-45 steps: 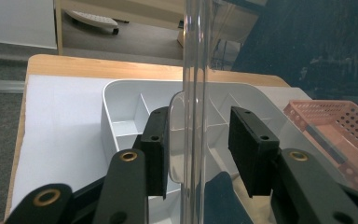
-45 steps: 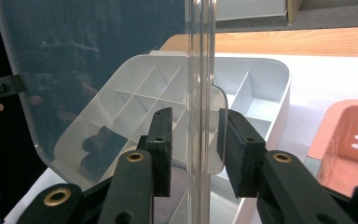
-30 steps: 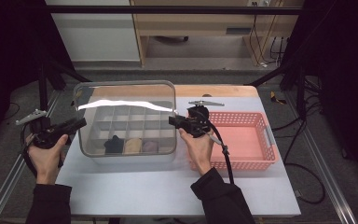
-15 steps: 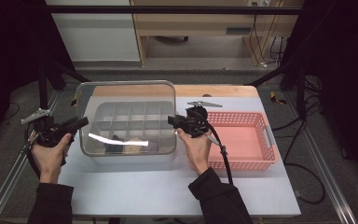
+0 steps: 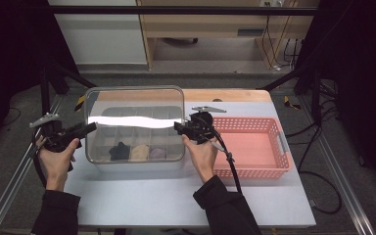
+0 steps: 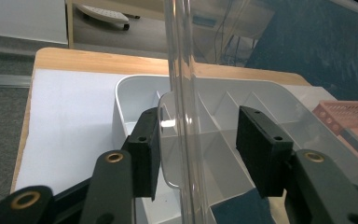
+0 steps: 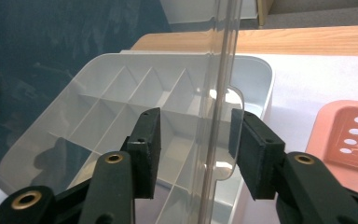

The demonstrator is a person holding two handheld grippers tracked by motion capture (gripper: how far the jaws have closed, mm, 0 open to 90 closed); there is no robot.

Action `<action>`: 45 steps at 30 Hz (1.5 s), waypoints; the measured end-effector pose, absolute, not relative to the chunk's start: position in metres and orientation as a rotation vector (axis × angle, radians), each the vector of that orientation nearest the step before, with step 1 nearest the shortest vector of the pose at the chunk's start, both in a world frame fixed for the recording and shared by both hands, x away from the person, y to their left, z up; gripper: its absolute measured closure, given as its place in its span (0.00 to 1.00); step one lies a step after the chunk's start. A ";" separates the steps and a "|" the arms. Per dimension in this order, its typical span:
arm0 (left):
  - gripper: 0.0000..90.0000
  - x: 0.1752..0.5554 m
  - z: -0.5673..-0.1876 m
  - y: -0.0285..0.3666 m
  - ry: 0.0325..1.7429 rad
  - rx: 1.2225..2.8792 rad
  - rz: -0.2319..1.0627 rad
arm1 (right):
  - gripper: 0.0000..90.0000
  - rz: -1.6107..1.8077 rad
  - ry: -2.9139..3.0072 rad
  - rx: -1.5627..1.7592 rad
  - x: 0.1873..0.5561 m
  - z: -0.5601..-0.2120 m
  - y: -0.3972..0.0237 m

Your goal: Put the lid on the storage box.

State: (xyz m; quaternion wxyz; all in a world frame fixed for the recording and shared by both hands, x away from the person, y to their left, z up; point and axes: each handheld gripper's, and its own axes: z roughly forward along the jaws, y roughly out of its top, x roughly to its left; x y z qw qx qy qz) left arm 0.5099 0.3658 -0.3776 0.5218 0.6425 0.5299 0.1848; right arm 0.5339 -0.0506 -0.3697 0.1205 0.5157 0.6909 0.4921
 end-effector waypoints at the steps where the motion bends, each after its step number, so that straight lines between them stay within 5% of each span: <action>1: 0.56 0.511 -0.378 0.366 1.271 1.544 0.444 | 0.59 1.433 2.017 1.511 0.534 -0.370 -0.050; 45: 0.49 0.539 -0.403 0.363 1.347 1.591 0.370 | 0.36 1.300 2.018 1.597 0.557 -0.400 -0.031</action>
